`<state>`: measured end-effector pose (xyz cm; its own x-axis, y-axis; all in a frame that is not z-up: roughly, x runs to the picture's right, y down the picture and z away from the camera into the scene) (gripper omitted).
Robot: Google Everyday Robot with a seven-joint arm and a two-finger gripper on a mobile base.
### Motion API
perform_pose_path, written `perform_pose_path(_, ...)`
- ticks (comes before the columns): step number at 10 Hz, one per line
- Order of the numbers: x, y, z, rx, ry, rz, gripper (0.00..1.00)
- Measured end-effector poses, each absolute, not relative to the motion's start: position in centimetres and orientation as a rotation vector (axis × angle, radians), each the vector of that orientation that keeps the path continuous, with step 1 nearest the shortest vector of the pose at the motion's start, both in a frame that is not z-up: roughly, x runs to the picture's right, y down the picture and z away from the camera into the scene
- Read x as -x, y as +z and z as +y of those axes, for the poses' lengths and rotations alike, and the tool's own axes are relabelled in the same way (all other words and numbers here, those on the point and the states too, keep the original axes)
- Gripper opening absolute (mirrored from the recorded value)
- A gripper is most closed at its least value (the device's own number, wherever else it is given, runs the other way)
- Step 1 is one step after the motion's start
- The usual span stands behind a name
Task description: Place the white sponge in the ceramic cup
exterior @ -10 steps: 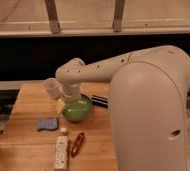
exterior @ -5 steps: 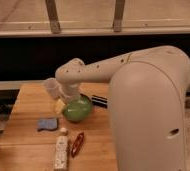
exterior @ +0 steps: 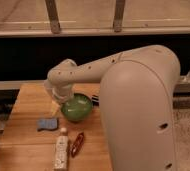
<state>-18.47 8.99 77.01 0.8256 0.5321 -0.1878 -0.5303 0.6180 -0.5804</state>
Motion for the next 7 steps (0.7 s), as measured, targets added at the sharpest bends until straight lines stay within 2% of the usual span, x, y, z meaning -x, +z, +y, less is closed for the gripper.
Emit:
perform_pose_path(3, 22.9, 76.2, 8.8, 0.636, 0.496, -0.039, 0.8)
perform_pose_path(7, 25.9, 76.6, 10.5, 0.695, 0.448, -0.092, 0.8)
